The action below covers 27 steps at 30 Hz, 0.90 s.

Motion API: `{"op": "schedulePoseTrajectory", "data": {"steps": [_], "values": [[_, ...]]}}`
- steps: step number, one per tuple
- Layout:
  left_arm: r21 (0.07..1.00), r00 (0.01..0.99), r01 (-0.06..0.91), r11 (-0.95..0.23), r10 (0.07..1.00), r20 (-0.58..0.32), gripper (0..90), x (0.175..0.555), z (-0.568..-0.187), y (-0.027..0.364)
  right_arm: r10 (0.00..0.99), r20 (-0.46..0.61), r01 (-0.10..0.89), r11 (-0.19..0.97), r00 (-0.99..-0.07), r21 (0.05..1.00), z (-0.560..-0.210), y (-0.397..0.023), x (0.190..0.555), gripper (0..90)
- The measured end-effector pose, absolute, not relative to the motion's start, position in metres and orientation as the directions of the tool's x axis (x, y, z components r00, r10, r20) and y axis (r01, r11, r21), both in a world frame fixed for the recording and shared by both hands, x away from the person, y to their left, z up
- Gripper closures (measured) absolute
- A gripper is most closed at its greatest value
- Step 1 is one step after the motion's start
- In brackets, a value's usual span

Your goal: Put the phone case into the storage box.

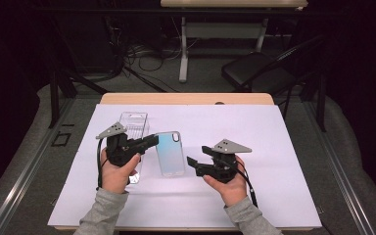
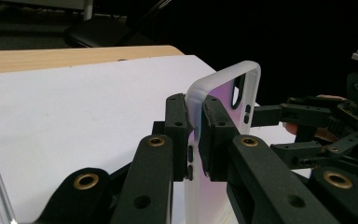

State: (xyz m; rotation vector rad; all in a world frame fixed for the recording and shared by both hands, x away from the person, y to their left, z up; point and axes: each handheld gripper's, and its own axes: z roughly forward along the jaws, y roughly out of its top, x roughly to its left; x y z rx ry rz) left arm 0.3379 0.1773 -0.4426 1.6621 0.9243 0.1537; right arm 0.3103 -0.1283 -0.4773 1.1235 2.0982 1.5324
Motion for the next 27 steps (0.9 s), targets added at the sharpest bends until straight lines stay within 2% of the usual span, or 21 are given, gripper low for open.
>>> {"op": "schedulePoseTrajectory", "data": {"steps": [14, 27], "values": [[0.876, 0.660, 0.482, -0.006, 0.660, -0.359, 83.1, 0.340, -0.441, 0.188, 0.782, 0.188, 0.446, 0.126, -0.594, 0.886, -0.476, -0.139, 0.318, 27.1], [0.883, 0.656, 0.469, -0.003, 0.671, -0.345, 83.1, 0.342, -0.442, 0.192, 0.793, 0.160, 0.432, 0.139, -0.587, 0.891, -0.475, -0.148, 0.320, 27.0]]}}
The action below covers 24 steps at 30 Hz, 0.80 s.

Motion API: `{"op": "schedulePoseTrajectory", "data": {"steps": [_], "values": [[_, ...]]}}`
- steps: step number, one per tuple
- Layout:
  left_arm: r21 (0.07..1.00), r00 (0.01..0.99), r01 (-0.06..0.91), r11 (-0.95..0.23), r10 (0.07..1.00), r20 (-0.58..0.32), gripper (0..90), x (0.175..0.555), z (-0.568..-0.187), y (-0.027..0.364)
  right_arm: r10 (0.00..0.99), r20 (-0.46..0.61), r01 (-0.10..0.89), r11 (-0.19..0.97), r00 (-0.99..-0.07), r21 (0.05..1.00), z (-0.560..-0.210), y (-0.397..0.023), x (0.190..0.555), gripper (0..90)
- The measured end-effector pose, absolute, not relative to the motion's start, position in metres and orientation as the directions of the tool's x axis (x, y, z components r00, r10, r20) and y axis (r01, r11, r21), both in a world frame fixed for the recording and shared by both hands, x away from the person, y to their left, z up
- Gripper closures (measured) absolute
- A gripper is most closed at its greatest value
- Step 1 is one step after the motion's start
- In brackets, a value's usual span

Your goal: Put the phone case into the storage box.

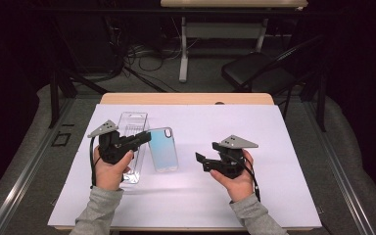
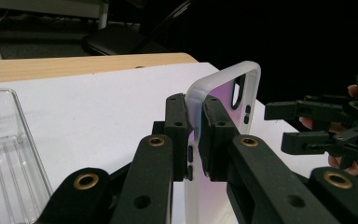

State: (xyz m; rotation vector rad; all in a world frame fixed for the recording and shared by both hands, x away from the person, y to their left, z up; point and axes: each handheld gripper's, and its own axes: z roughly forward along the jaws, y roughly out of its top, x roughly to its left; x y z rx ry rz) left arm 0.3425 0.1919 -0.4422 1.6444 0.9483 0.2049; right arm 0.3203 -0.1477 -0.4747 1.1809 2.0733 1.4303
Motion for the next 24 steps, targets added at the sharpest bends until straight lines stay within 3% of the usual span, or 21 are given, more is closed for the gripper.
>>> {"op": "schedulePoseTrajectory", "data": {"steps": [24], "values": [[0.893, 0.640, 0.450, -0.033, 0.709, -0.297, 83.1, 0.364, -0.436, 0.197, 0.850, 0.136, 0.449, 0.127, -0.509, 0.885, -0.488, -0.217, 0.301, 26.0]]}}
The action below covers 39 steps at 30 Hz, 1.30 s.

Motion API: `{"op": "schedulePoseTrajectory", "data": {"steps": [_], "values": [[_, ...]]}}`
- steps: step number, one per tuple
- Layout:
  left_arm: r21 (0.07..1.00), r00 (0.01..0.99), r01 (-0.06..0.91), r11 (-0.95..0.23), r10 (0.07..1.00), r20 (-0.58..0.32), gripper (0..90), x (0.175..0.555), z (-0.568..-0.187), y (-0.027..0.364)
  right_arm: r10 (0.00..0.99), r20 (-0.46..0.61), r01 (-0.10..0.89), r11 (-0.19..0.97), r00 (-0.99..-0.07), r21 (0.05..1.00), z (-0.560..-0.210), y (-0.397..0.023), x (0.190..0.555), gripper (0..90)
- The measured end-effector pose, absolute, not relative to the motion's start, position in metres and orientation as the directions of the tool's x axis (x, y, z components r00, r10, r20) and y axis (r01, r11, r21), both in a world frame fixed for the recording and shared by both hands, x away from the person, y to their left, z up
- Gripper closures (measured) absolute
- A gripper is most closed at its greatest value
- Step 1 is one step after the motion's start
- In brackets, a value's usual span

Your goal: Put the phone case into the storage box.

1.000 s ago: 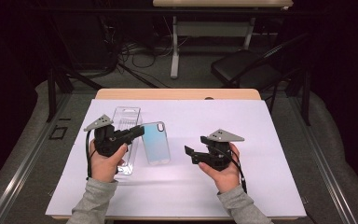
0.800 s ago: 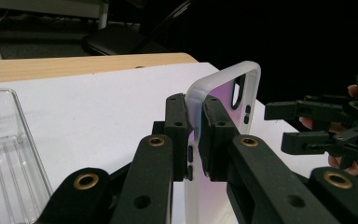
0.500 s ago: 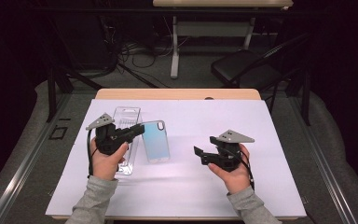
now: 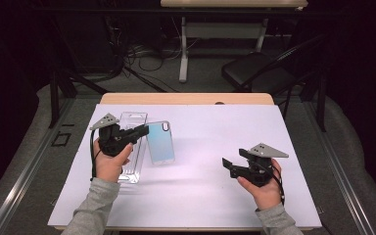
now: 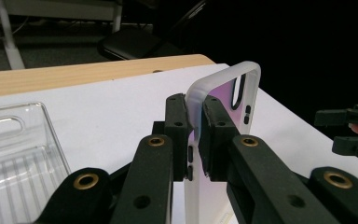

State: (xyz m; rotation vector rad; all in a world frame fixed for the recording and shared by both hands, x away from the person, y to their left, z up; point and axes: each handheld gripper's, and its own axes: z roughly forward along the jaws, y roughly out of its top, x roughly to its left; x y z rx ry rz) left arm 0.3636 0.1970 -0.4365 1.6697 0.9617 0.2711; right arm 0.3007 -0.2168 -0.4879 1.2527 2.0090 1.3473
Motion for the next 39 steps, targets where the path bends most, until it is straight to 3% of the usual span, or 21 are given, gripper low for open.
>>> {"op": "schedulePoseTrajectory", "data": {"steps": [20, 39], "values": [[0.904, 0.645, 0.424, -0.056, 0.720, -0.257, 83.0, 0.381, -0.420, 0.207, 0.866, 0.135, 0.462, 0.120, -0.481, 0.878, -0.504, -0.233, 0.298, 24.7], [0.924, 0.588, 0.363, -0.119, 0.799, -0.128, 82.9, 0.405, -0.402, 0.244, 0.870, 0.136, 0.473, 0.121, -0.474, 0.873, -0.510, -0.232, 0.299, 24.9]]}}
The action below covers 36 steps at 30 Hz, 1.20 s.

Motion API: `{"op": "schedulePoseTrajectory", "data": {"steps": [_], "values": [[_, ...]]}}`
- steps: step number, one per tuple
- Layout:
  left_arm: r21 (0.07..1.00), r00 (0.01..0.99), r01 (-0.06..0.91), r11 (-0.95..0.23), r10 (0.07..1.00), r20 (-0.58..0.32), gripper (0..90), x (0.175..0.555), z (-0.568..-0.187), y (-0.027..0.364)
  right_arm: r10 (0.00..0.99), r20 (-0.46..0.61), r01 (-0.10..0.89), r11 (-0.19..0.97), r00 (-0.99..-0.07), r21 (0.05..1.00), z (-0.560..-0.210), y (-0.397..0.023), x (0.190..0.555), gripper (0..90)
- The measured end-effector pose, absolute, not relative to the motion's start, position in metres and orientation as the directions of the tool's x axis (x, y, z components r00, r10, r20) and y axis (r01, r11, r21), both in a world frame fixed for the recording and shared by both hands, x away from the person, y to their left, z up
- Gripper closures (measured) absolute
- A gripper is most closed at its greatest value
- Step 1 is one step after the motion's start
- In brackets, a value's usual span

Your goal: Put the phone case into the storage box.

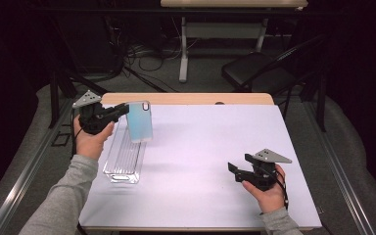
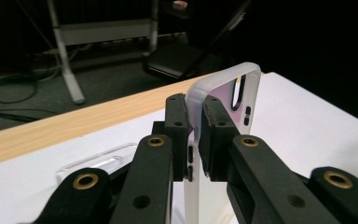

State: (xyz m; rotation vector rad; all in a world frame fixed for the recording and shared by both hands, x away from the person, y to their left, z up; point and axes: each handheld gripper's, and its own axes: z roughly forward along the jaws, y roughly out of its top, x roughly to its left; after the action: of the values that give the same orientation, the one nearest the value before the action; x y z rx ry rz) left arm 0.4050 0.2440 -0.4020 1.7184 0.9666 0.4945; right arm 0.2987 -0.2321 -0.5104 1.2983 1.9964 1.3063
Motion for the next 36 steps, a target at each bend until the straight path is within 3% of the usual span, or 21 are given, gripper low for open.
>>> {"op": "schedulePoseTrajectory", "data": {"steps": [36], "values": [[0.946, 0.521, 0.310, -0.090, 0.849, -0.090, 83.0, 0.460, -0.423, 0.279, 0.877, 0.131, 0.489, 0.128, -0.461, 0.863, -0.517, -0.229, 0.300, 25.3]]}}
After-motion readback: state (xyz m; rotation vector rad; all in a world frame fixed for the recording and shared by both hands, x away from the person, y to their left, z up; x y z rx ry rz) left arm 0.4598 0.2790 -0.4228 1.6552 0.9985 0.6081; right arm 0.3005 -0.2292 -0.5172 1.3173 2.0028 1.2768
